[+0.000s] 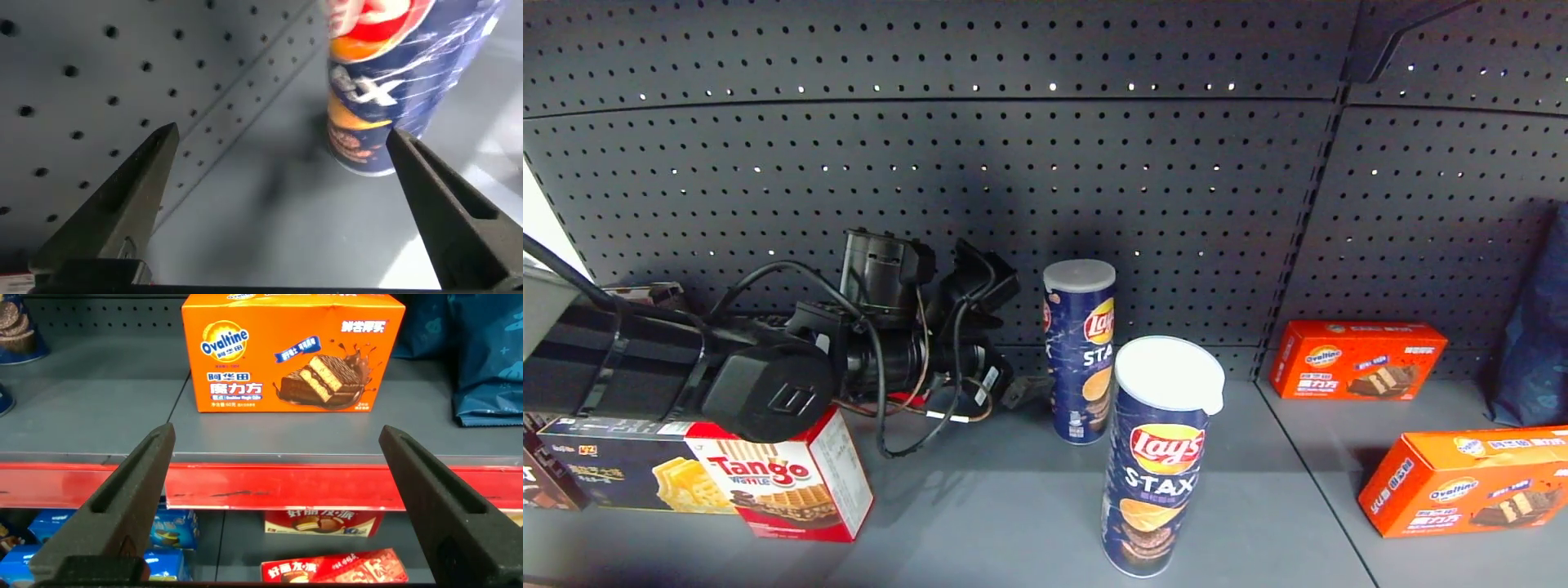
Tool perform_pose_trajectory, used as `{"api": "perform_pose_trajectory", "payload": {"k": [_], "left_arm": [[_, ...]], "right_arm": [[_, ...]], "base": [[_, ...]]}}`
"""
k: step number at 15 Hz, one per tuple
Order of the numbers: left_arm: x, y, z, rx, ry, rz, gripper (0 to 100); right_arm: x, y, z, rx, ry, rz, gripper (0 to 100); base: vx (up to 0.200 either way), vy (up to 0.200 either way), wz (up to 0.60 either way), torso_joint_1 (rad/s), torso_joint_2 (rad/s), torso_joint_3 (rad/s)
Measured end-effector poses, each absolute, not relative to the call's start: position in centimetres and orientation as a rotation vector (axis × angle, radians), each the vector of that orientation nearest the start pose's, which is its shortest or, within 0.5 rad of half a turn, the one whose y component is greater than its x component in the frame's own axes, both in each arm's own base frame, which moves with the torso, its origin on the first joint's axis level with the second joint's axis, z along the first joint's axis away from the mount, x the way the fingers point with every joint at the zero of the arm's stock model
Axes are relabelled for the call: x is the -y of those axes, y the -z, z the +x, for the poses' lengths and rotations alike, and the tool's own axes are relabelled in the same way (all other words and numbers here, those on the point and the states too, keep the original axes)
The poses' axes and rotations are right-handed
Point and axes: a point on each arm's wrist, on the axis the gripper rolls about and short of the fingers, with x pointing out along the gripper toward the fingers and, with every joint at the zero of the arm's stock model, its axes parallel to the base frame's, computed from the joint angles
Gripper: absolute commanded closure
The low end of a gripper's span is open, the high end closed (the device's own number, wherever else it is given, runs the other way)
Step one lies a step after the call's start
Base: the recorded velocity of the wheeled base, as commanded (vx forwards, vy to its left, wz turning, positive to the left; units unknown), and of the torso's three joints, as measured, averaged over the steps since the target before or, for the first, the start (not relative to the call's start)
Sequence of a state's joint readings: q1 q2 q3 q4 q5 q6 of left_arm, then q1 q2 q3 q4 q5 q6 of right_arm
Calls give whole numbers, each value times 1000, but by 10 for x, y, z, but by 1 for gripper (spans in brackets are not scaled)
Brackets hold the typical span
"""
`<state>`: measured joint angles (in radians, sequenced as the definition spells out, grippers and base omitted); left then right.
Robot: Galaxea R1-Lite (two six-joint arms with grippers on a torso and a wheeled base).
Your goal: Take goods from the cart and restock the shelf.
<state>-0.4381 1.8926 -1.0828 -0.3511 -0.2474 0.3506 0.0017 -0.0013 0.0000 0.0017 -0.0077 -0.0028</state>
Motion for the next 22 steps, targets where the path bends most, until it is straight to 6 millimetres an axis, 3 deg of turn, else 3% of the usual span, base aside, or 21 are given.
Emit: {"api": "perform_pose_trajectory", "payload": {"k": [13,22], "left_arm": [[155,-164,342,-292,595,379,0],[158,-159,329,-294,667,433,0]], "right_arm": [[0,-75,-23,0,6,-2,0],[0,-75,-23,0,6,-2,0]], "base": [[0,0,0,0,0,0],[0,0,0,0,0,0]]}}
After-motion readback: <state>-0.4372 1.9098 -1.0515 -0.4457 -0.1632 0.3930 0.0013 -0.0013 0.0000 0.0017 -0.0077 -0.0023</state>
